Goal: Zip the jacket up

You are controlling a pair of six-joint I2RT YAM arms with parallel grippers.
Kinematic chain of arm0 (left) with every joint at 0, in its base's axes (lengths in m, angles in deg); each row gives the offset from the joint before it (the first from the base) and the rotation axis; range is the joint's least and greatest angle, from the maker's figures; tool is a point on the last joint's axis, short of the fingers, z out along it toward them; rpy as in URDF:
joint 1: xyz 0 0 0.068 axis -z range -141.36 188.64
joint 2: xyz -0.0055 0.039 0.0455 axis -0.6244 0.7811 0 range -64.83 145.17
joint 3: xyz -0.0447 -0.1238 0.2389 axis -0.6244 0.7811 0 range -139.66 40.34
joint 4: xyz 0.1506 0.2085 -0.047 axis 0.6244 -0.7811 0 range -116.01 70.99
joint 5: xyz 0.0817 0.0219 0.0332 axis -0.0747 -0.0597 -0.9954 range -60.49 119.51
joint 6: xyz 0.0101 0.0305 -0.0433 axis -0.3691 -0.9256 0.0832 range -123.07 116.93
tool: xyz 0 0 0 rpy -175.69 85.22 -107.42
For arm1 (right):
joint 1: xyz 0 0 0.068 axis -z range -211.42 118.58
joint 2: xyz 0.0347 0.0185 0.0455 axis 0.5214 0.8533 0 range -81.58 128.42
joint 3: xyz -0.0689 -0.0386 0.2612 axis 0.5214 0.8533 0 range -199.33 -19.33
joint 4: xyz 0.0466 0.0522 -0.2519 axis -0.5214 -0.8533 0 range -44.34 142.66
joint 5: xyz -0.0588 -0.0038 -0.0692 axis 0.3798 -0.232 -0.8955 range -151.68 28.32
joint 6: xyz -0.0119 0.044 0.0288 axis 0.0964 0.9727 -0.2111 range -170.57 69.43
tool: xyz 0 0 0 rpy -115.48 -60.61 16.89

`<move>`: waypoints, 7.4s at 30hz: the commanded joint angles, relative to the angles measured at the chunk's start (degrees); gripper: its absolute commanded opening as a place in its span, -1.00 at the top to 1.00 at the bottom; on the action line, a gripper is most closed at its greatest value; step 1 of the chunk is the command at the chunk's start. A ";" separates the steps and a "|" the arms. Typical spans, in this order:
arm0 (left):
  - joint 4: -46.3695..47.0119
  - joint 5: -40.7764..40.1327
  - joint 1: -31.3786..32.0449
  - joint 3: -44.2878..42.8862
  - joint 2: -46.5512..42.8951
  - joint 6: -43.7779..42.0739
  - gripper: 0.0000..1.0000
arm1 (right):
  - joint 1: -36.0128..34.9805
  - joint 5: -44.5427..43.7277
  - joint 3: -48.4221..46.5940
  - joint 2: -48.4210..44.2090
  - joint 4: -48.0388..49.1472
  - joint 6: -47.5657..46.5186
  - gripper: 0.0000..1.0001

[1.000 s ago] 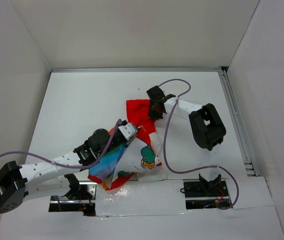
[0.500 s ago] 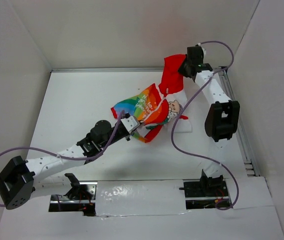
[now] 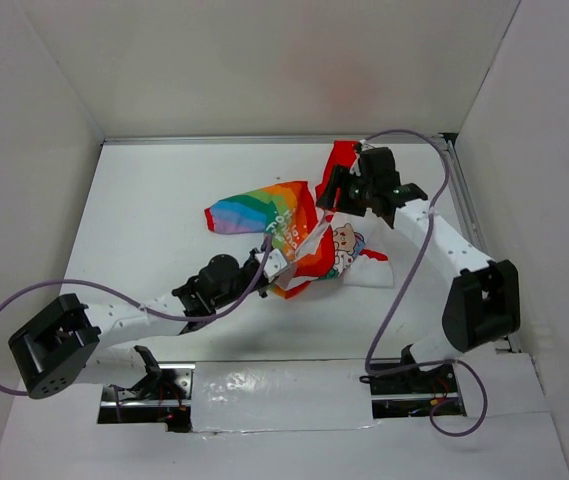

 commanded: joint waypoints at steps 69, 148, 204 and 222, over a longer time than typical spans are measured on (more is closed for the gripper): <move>12.43 -3.50 3.11 0.58 -4.76 -13.23 1.00 | -5.31 38.64 4.20 -1.90 1.56 2.92 1.00; -37.23 -7.89 3.03 -22.27 -4.50 15.77 1.00 | -32.38 -7.24 21.60 -30.39 7.53 -22.13 -0.24; -14.47 4.30 1.18 -6.10 -14.61 -3.29 1.00 | -19.31 -1.50 18.46 -35.41 5.34 -2.18 -0.64; -10.78 9.87 1.18 -4.77 -14.53 -10.86 1.00 | -7.15 45.48 15.72 -12.03 11.22 3.35 -0.53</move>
